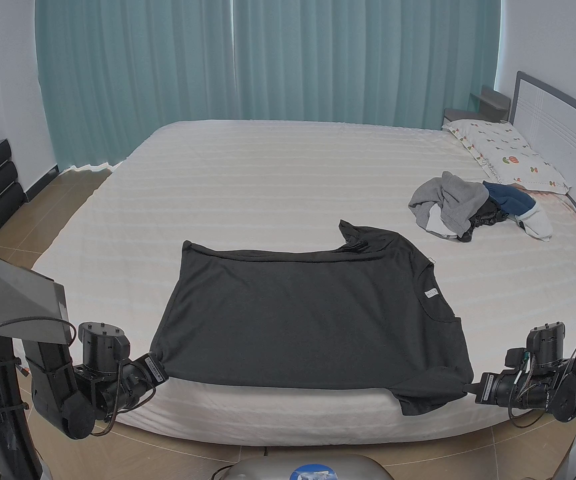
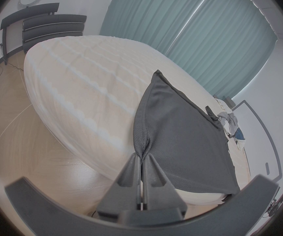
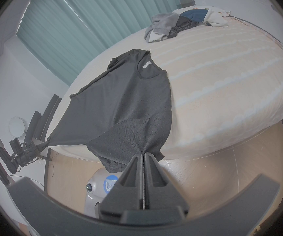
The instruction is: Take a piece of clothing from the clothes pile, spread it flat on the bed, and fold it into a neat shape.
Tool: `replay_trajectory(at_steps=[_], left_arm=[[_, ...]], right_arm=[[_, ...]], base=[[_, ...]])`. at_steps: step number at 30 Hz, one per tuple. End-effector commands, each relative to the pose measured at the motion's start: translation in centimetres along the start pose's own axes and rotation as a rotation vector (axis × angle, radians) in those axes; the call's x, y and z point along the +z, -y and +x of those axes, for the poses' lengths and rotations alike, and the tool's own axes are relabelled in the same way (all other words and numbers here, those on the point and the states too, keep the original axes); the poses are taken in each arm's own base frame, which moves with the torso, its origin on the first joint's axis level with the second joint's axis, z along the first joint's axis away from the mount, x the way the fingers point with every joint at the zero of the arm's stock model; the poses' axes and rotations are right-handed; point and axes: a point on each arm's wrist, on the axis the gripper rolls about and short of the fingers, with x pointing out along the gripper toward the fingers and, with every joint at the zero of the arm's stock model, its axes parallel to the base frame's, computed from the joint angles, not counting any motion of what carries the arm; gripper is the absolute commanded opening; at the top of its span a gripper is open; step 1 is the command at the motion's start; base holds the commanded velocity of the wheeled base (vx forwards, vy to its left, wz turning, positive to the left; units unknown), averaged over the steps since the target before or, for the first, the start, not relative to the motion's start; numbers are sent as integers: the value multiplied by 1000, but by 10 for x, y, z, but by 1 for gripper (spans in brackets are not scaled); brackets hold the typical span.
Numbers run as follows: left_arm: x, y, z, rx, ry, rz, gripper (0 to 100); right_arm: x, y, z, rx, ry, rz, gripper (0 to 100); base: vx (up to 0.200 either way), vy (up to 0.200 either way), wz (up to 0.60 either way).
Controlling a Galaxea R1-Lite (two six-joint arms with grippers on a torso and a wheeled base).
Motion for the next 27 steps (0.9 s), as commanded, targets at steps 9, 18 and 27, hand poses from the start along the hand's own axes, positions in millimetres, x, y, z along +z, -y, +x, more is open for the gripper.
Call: replay_trajectory(at_steps=[9, 18, 27], left_arm=[[-6, -3, 12, 19, -24, 2, 0], [-6, -3, 11, 17, -22, -5, 0], [-5, -3, 12, 15, -22, -7, 0]], right_arm=[[10, 3, 20, 2, 25, 13, 100], [11, 13, 36, -12, 32, 31, 100], [13, 18, 56, -4, 76, 65, 100]], base=[[0, 0, 0], [0, 0, 0], [0, 0, 0]])
